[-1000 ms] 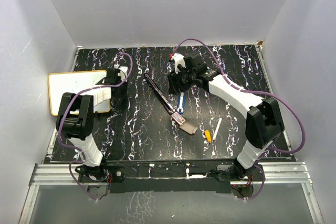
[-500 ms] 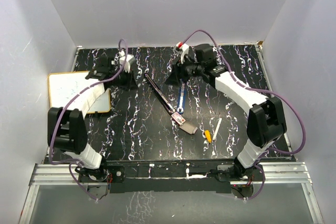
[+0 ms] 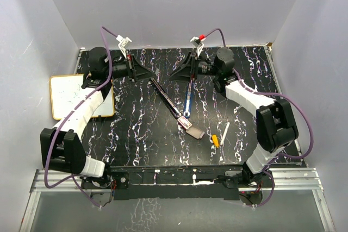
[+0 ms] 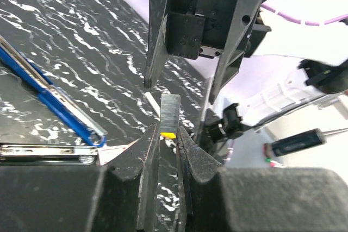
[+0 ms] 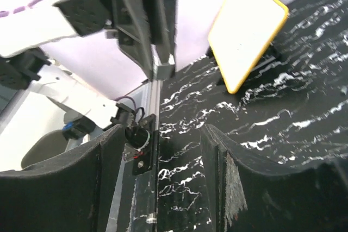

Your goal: Load the staples into the stapler

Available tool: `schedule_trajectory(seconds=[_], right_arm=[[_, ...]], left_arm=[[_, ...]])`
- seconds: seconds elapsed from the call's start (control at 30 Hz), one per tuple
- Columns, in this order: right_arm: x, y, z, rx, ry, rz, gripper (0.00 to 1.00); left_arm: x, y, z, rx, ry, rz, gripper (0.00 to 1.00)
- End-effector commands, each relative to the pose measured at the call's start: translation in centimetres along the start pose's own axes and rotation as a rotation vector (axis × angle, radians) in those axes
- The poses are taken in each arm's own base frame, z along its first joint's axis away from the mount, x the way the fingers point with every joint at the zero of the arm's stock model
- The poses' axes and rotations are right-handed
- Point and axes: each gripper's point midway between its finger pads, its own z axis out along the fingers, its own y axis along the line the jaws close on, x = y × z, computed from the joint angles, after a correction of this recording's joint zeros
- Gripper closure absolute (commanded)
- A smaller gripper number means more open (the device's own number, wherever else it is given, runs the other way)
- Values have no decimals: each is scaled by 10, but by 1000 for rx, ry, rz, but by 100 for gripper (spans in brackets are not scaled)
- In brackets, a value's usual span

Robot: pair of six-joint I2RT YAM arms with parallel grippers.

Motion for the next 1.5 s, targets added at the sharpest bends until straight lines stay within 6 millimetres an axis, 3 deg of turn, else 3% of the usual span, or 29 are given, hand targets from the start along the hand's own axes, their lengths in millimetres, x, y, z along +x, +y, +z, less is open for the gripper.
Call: schedule_trajectory(seconds=[0.0,0.53,0.73,1.13,1.47], right_arm=[[-31,52,3,-155,-61,-121,39],[-37,51,26,-184,-51,-54,39],[-40,56,29,-192,-51,-48,42],[-36,39,36,-169,-44,14,56],[-37,41,36,-180,-50,25,57]], left_arm=[[-8,-34,-2,141,-21,-58,96],[4,-38,7,205,-13,-126,96],[8,-37,10,207,-5,-136,96],[11,-36,12,208,1,-145,96],[13,-35,12,206,6,-148,96]])
